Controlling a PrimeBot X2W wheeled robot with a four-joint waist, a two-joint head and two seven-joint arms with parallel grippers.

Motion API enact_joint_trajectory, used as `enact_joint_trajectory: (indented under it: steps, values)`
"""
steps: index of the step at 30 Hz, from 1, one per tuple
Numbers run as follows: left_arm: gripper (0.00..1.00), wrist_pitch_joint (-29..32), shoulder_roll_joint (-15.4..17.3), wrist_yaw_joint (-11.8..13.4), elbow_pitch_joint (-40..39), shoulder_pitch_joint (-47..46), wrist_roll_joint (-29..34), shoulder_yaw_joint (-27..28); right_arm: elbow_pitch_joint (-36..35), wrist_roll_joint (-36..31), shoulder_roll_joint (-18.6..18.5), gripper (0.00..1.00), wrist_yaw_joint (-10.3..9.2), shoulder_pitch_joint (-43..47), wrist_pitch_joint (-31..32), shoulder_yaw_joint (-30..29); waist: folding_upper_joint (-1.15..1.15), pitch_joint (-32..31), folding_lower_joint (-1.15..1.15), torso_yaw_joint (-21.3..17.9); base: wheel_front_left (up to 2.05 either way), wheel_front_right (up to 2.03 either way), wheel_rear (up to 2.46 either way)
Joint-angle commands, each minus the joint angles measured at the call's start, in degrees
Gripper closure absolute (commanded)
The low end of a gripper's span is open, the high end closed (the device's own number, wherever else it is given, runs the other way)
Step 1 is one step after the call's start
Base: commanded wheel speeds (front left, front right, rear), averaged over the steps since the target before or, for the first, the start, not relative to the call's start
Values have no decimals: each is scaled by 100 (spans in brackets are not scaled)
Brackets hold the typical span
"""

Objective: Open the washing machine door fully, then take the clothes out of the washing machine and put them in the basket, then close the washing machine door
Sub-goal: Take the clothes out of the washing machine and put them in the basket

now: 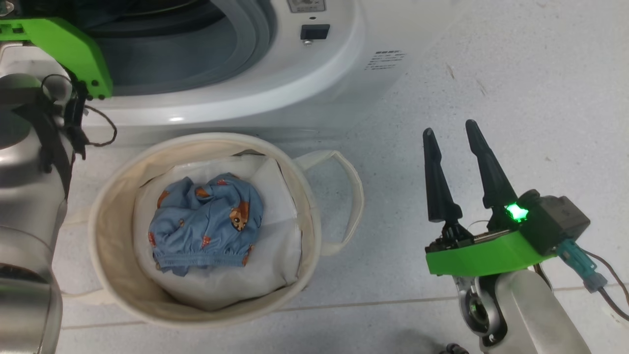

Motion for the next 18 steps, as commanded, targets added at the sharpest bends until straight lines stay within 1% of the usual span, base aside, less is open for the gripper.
enact_joint_trajectory:
  steps: [1,2,3,6,8,11,15,18]
  values:
    - [100,-140,256,21,-128,-154,-108,99,-150,42,-3,0,6,10,-29,114,0,-26,0,1,0,0,0]
    - [36,-232,239,29,-130,-130,-150,133,-143,48,-3,0,6,16,-29,108,0,-61,0,7,0,0,0]
    - [0,-276,211,13,-129,-93,-163,132,-132,57,-7,0,6,23,-29,107,0,-100,0,15,0,0,0]
    - [0,-473,128,-71,-128,15,-223,147,-96,89,-34,0,6,30,-29,129,0,-245,0,57,0,0,0]
    - [0,-782,29,-177,-157,146,-274,155,-45,127,-88,0,6,39,-29,154,0,-417,0,115,0,0,0]
    - [0,-1049,-64,-299,-197,326,-280,114,20,176,-162,0,6,58,-29,181,0,-608,0,187,0,0,0]
    - [0,-1298,-124,-458,-406,633,-325,112,92,253,-280,0,6,90,-29,208,0,-897,0,295,0,0,0]
    - [0,-1364,-101,-543,-702,956,-355,141,145,319,-372,0,6,138,-29,210,0,-1126,0,389,0,0,0]
